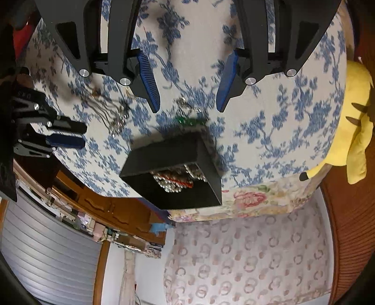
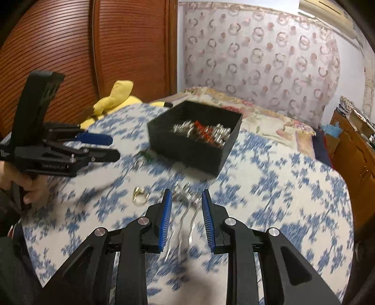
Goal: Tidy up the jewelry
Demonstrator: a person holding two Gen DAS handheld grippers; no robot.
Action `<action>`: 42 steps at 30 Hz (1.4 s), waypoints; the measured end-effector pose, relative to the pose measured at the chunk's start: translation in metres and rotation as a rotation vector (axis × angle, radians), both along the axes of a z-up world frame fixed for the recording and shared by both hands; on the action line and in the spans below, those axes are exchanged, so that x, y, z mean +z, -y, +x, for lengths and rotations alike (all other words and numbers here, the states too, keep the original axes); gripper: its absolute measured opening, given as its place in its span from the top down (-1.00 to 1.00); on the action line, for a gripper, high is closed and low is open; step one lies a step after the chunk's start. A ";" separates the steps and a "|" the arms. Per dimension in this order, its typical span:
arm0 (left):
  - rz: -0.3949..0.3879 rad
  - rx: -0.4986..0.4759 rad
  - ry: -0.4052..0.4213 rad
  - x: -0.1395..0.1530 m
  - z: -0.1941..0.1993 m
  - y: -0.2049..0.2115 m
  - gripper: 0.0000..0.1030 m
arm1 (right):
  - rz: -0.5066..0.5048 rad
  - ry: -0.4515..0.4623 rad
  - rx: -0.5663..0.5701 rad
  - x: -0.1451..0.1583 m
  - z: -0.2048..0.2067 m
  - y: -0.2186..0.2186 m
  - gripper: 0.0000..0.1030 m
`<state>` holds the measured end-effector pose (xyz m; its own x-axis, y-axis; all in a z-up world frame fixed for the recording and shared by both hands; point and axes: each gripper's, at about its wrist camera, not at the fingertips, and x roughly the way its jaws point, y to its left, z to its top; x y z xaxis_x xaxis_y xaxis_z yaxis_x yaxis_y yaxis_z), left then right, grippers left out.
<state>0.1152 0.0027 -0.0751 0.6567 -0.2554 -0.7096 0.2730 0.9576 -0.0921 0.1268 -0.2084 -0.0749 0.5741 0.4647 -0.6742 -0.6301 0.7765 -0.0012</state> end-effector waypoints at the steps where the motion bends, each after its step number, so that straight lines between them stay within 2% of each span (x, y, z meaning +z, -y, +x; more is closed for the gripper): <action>1: -0.001 -0.001 -0.001 -0.001 -0.003 0.000 0.06 | -0.003 -0.009 0.005 -0.003 -0.004 0.000 0.45; 7: 0.004 -0.004 -0.020 -0.008 -0.008 -0.001 0.06 | -0.028 -0.035 0.022 -0.016 -0.014 -0.003 0.45; 13: 0.010 0.004 -0.038 -0.014 -0.002 -0.005 0.06 | -0.003 -0.063 -0.006 -0.015 0.009 -0.003 0.45; 14: 0.009 0.005 -0.039 -0.014 -0.002 -0.005 0.06 | -0.002 -0.070 -0.007 -0.016 0.012 -0.005 0.34; 15: 0.008 0.005 -0.039 -0.014 -0.002 -0.005 0.06 | -0.003 -0.083 -0.006 -0.018 0.017 -0.007 0.04; 16: 0.007 0.005 -0.038 -0.014 -0.002 -0.005 0.06 | -0.001 -0.090 -0.003 -0.019 0.021 -0.009 -0.14; 22: 0.004 0.004 -0.040 -0.014 -0.001 -0.006 0.06 | -0.018 -0.139 0.022 -0.026 0.038 -0.022 -0.14; 29: -0.006 -0.003 -0.037 -0.016 -0.003 -0.006 0.06 | -0.039 -0.087 -0.002 -0.018 0.019 -0.006 -0.14; 32: -0.007 -0.006 -0.040 -0.019 -0.005 -0.004 0.06 | -0.048 -0.078 0.012 -0.018 0.005 -0.001 0.18; 35: -0.013 -0.010 -0.044 -0.021 -0.005 -0.001 0.06 | -0.057 -0.078 0.038 -0.021 -0.006 -0.003 0.35; 36: -0.012 -0.013 -0.045 -0.021 -0.005 0.001 0.06 | -0.062 -0.076 0.050 -0.022 -0.010 -0.005 0.46; 40: -0.008 -0.027 -0.044 -0.021 -0.005 0.008 0.06 | -0.088 -0.067 0.085 -0.028 -0.018 -0.018 0.62; 42: -0.005 -0.032 -0.041 -0.019 -0.005 0.010 0.06 | -0.101 -0.068 0.085 -0.030 -0.017 -0.021 0.78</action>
